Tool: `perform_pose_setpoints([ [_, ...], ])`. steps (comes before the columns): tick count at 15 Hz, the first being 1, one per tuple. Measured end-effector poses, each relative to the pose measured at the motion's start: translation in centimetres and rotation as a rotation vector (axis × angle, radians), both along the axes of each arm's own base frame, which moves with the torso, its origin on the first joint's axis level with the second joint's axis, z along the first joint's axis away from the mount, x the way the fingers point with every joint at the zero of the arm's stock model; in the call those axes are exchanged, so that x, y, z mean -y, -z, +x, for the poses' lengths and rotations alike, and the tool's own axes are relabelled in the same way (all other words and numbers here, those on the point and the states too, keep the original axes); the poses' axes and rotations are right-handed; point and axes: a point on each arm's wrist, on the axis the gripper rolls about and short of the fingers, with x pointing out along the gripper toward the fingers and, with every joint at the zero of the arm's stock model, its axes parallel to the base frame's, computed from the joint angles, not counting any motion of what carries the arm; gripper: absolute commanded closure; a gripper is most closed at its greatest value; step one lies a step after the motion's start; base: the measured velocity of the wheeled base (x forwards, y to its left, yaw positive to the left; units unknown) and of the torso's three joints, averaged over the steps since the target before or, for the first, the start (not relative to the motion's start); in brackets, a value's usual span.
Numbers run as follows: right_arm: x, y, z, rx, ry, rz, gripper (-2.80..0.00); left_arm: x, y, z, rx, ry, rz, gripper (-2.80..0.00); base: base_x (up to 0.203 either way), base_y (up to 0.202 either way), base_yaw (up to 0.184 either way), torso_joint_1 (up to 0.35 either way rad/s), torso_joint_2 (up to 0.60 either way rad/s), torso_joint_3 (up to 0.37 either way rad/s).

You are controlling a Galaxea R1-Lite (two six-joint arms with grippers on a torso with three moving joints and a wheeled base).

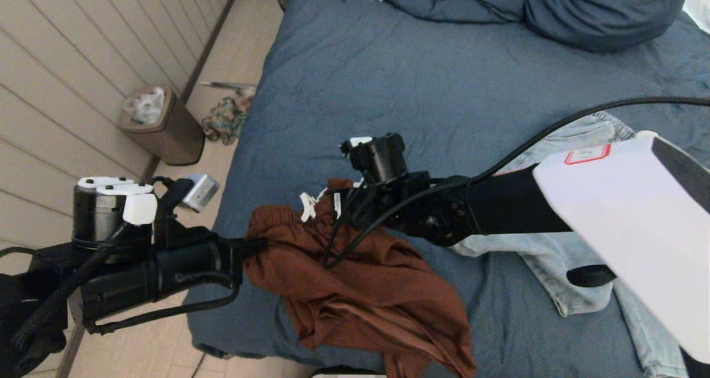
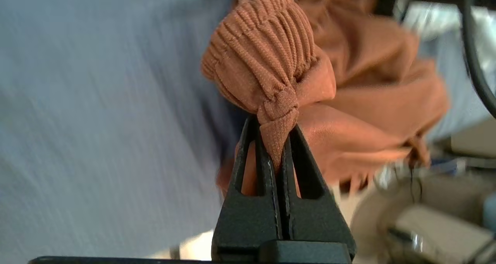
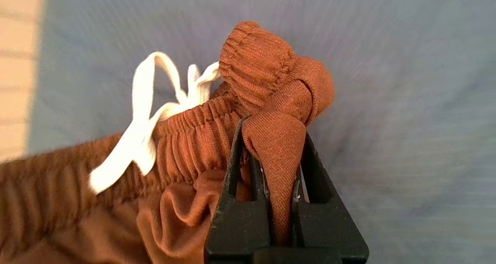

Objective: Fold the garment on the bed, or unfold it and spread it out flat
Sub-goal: Unford the brown shorts

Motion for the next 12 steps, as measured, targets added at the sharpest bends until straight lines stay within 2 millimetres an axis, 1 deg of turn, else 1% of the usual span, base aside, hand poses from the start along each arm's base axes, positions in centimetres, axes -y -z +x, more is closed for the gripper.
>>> perform_pose_setpoints([
  [3, 1.5, -3.3, -1.6, 0.05, 0.014, 0.036, 0.0, -0.1, -2.5, 0.0, 0.072, -0.053, -0.063, 0.0, 0.0, 0.0, 0.0, 0.0, 0.0, 0.0],
  [6, 3.6, -6.9, -4.2, 0.1, 0.01, 0.079, 0.0, -0.3, -5.3, -0.3, 0.145, -0.066, -0.13, 0.0, 0.0, 0.0, 0.0, 0.0, 0.0, 0.0],
  [8, 5.0, -9.3, -6.5, 0.135, -0.003, 0.109, 0.0, -0.6, -7.0, -1.0, 0.192, -0.066, -0.151, 0.0, 0.0, 0.0, 0.0, 0.0, 0.0, 0.0],
  [10, 6.4, -11.4, -9.0, 0.18, -0.025, 0.127, 0.0, -1.2, -8.3, -1.5, 0.218, -0.077, -0.159, 0.0, 0.0, 0.0, 0.0, 0.0, 0.0, 0.0],
  [12, 7.6, -13.2, -11.7, 0.228, -0.062, 0.13, 0.0, -1.9, -9.6, -1.8, 0.258, -0.097, -0.173, 0.0, 0.0, 0.0, 0.0, 0.0, 0.0, 0.0],
])
